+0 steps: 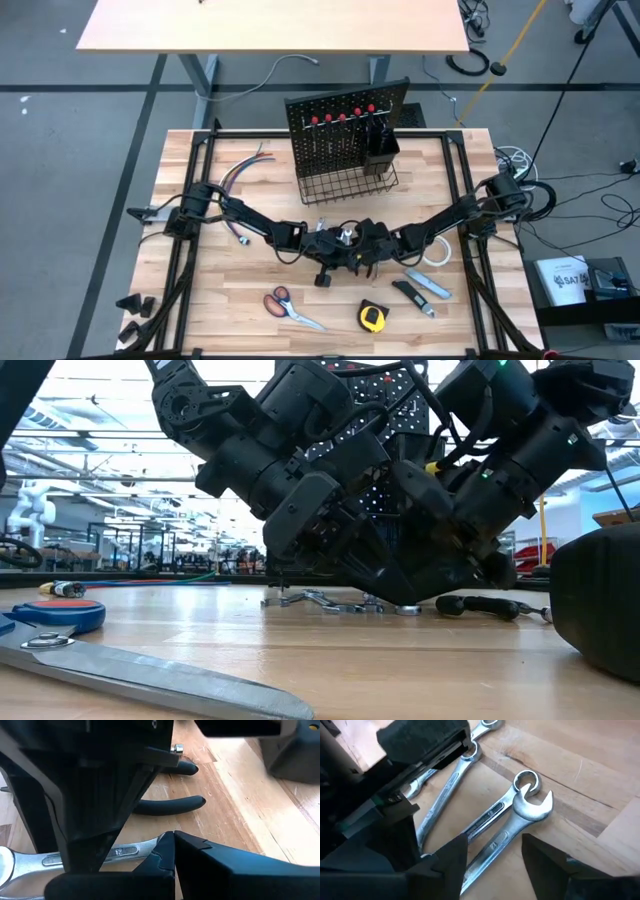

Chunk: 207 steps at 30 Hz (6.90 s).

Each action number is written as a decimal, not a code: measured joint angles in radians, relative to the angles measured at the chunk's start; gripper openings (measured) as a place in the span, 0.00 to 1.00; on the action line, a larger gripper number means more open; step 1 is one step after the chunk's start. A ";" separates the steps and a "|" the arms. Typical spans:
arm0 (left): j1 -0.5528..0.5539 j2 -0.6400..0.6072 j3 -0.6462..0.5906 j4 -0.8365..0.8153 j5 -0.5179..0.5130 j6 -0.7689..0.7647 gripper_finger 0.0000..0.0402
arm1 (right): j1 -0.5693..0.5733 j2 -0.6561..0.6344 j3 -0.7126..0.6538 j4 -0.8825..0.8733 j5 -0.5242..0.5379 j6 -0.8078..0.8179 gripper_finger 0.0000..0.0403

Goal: Hang tools onto peg board
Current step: Put the wrench into the black bin on the pegboard

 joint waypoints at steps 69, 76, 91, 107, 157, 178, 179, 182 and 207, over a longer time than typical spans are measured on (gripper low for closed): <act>0.004 -0.004 0.002 -0.055 0.068 0.211 0.00 | -0.089 -0.172 -0.005 -0.134 -0.145 -0.262 0.53; 0.004 -0.004 0.002 -0.056 0.069 0.211 0.00 | -0.126 -0.172 -0.028 -0.137 -0.139 -0.264 0.53; 0.003 -0.004 0.002 -0.057 0.070 0.211 0.00 | -0.164 -0.137 -0.186 0.215 -0.170 -0.229 0.52; 0.002 -0.004 0.002 -0.057 0.070 0.210 0.00 | -0.130 -0.053 -0.184 0.370 -0.246 -0.176 0.52; 0.020 -0.221 -0.014 -0.228 -0.029 0.156 0.08 | -0.034 -0.333 -0.187 0.277 -0.131 -0.349 0.01; 0.022 -1.015 -0.414 0.007 -0.180 0.184 0.07 | -0.019 -0.861 -0.092 -0.023 0.106 -0.649 0.01; 0.022 -1.057 -0.417 0.010 -0.181 0.188 0.07 | -0.019 -0.894 -0.057 -0.075 0.130 -0.676 0.01; 0.021 -1.156 -0.417 0.005 -0.180 0.191 0.07 | -0.020 -0.957 0.080 -0.258 0.220 -0.762 0.01; 0.066 -1.201 -0.537 -0.083 -0.309 0.110 0.07 | -0.379 -0.743 0.486 -0.734 0.295 -0.864 0.01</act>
